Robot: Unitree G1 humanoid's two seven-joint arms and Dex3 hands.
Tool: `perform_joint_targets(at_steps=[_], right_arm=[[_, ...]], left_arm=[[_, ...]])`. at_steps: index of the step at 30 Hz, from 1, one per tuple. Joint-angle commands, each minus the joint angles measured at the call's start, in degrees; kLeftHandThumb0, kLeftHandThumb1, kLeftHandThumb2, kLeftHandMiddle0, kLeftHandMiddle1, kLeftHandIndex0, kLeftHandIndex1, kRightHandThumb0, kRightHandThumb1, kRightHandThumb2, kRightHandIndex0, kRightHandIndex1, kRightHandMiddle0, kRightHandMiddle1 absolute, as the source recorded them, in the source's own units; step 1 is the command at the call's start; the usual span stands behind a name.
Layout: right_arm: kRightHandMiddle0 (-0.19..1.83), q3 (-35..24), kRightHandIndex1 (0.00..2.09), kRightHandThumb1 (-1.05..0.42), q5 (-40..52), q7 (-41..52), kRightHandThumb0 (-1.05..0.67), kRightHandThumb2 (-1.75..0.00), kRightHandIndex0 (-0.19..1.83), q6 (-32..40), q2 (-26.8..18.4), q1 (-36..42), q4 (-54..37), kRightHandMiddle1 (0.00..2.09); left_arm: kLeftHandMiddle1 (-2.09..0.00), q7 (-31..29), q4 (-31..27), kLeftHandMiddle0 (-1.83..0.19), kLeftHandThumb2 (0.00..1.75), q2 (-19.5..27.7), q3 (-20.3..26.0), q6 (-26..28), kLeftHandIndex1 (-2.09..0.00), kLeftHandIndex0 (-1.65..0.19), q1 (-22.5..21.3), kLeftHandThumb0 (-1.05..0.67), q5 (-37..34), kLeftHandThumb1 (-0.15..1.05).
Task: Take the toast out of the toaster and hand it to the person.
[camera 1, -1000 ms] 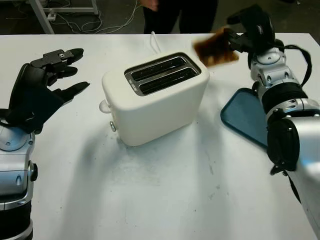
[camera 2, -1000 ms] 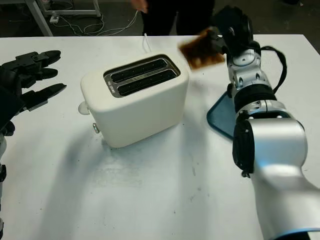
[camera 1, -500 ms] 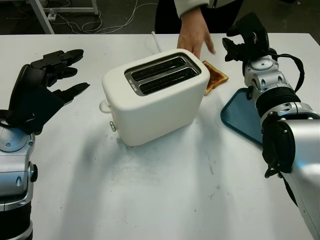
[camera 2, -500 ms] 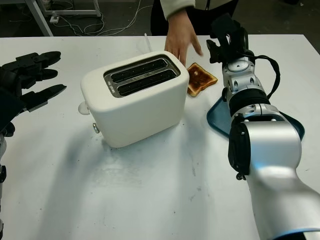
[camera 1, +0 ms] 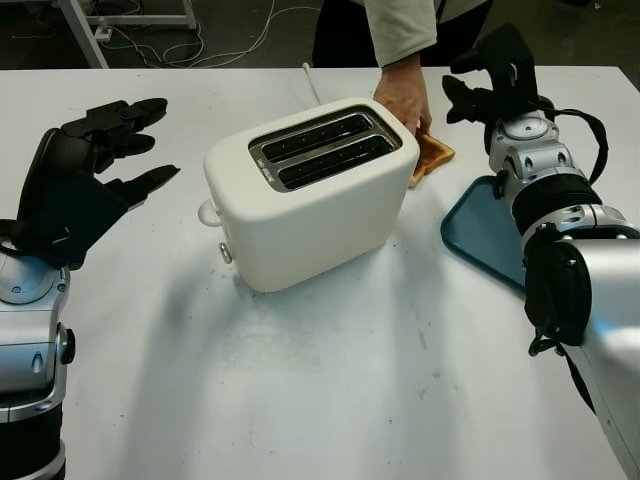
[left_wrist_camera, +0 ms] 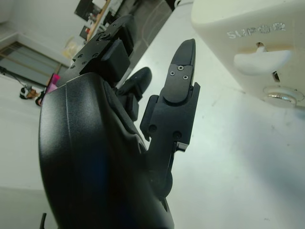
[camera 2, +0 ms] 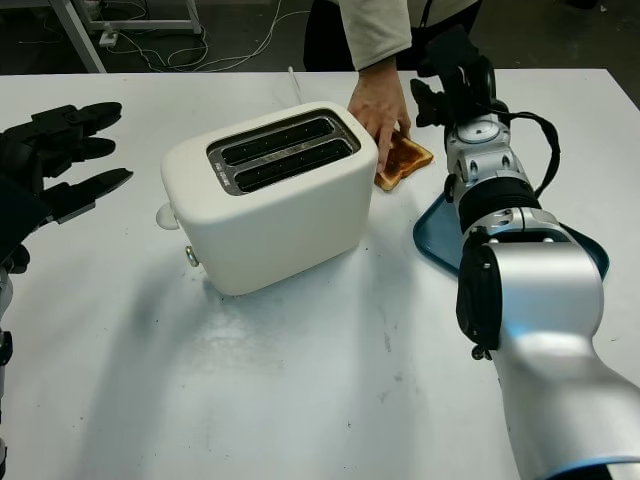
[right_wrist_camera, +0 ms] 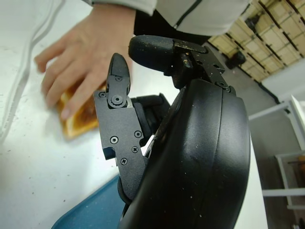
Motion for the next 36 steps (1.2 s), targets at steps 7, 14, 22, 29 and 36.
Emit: perform_joint_targets(at_steps=[7, 14, 22, 29, 36], right_arm=[[0.4, 0.9, 1.75, -0.92, 0.4, 7.2, -0.26, -0.43, 0.69, -6.3, -0.7, 1.8, -2.6, 1.75], [0.48, -0.1, 1.75, -0.92, 3.3, 13.4, -0.28, -0.45, 0.73, -9.3, -0.9, 4.5, -6.9, 1.75], [0.39, -5.6, 0.65, -0.92, 15.2, 23.8, -0.44, -0.52, 0.35, -13.9, 1.9, 17.3, -22.4, 0.31], [0.27, -4.3, 0.43, -0.92, 21.2, 24.2, -0.51, -0.55, 0.14, -8.3, 7.3, 39.4, -56.0, 0.14], [0.23, -0.2, 0.39, -0.92, 22.9, 21.0, -0.47, -0.58, 0.1, -4.1, 13.5, 56.5, -76.4, 0.08]], left_arm=[[-0.68, 0.6, -0.8, -0.29, 0.07, 0.1, 0.0, 0.8, 0.0, -0.58, 0.9, -0.23, 0.8, 0.92], [-0.67, 1.1, -1.1, -0.29, 0.06, -0.4, -0.1, 1.0, 0.0, -0.58, 1.0, -0.26, 1.1, 0.92], [-0.69, 2.5, -5.2, -0.29, 0.1, -3.2, 1.7, 0.4, 0.0, -0.57, 5.1, -0.26, -0.2, 0.92], [-0.64, 6.3, -12.4, -0.17, 0.19, -12.6, 3.3, 0.0, 0.0, -0.46, 12.2, -0.25, -4.4, 0.92], [-0.63, 12.0, -15.3, -0.17, 0.28, -20.6, -0.4, -7.2, 0.0, -0.42, 20.6, -0.3, -1.7, 0.92]])
